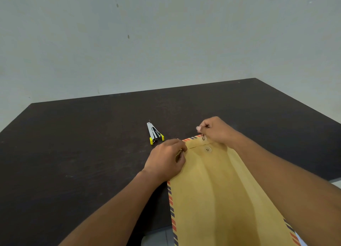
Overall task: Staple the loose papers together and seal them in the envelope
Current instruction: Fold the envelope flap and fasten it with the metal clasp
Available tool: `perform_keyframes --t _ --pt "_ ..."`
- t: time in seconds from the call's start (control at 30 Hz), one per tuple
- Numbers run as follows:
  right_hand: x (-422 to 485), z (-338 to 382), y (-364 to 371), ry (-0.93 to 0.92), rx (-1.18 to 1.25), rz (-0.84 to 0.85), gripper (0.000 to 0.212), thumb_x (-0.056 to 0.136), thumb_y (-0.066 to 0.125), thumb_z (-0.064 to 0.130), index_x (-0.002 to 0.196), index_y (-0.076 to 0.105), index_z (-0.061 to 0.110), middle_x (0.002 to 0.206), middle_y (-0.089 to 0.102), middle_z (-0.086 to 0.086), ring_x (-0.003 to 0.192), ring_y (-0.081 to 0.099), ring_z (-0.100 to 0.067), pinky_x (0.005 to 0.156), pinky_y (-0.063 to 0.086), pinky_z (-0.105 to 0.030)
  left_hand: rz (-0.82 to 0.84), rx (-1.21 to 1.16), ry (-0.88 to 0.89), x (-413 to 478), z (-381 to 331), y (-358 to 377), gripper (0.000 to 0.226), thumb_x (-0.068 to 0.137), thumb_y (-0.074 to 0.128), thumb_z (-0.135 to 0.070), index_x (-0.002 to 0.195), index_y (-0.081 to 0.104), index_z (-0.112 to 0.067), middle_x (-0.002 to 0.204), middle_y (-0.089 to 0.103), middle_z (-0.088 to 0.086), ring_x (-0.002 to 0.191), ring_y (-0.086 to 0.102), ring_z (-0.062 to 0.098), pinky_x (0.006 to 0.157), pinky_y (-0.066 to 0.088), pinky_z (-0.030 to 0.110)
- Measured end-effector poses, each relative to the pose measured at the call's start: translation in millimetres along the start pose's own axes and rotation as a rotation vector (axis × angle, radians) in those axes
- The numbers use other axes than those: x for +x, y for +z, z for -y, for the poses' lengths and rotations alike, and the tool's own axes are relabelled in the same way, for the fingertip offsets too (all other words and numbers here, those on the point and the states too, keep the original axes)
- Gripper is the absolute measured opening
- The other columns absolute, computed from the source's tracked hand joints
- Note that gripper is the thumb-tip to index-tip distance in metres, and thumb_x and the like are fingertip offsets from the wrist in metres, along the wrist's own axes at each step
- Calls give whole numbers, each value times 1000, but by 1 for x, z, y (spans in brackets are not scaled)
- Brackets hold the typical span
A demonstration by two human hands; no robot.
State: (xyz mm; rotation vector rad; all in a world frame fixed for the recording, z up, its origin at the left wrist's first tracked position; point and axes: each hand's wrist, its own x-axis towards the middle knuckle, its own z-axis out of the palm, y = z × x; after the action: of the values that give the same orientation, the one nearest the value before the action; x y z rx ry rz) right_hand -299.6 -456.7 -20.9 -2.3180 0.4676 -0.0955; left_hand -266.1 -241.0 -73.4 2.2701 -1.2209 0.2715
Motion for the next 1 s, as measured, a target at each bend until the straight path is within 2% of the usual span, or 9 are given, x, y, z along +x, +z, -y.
perform_keyframes --t 0.07,0.2,0.27,0.37,0.5,0.63,0.73,0.83,1.0 --pt "-3 1 0 44 123 -15 25 99 60 28 90 74 10 92 72 3 90 64 -15 81 49 -30 8 11 1 0 0 -1 20 89 55 -23 102 70 -22 110 69 -8 102 63 12 80 56 38" --pt "-10 9 -7 118 364 -12 26 101 55 25 94 73 8 97 76 -2 87 61 -15 79 48 -28 46 30 -15 2 1 -1 26 90 51 -27 109 69 -25 114 66 -11 105 61 9 83 55 36" --pt "-15 14 -12 128 468 16 23 103 52 23 95 69 9 98 76 -3 85 62 -12 69 42 -25 57 34 -15 2 1 -1 34 90 47 -29 118 67 -27 118 64 -12 108 59 10 85 54 35" --pt "-19 13 -16 126 558 12 15 103 52 20 97 64 15 83 69 -1 80 63 -11 64 38 -22 98 71 7 4 1 0 41 92 44 -29 127 65 -27 123 60 -8 110 55 12 91 50 33" --pt "-18 3 -19 134 675 17 11 98 56 11 99 64 18 69 62 2 70 64 -16 65 36 -30 96 103 29 6 1 2 44 90 40 -30 125 66 -25 120 59 -4 105 55 16 90 49 37" --pt "-21 5 -23 145 819 49 14 96 58 5 108 60 13 74 59 -5 53 48 -13 55 34 -28 96 136 58 5 -3 0 44 91 39 -30 127 64 -23 119 60 -3 106 56 17 89 50 36" --pt "-24 12 -25 145 906 45 20 97 57 3 115 61 12 84 67 -9 47 38 -11 50 32 -27 80 158 113 1 -6 -2 43 91 40 -29 121 69 -19 117 65 0 106 60 19 85 53 37" --pt "-25 18 -31 120 951 43 21 98 54 2 115 62 12 89 70 -8 44 33 -10 48 33 -25 107 175 96 2 -7 -3 45 91 38 -31 121 69 -20 120 65 -1 110 60 19 87 53 38" --pt "-32 12 -53 100 788 30 20 99 50 5 114 63 8 73 62 -6 43 30 -10 48 27 -26 225 272 81 10 -12 -5 52 92 29 -37 133 59 -28 124 56 -2 108 54 21 89 51 40"
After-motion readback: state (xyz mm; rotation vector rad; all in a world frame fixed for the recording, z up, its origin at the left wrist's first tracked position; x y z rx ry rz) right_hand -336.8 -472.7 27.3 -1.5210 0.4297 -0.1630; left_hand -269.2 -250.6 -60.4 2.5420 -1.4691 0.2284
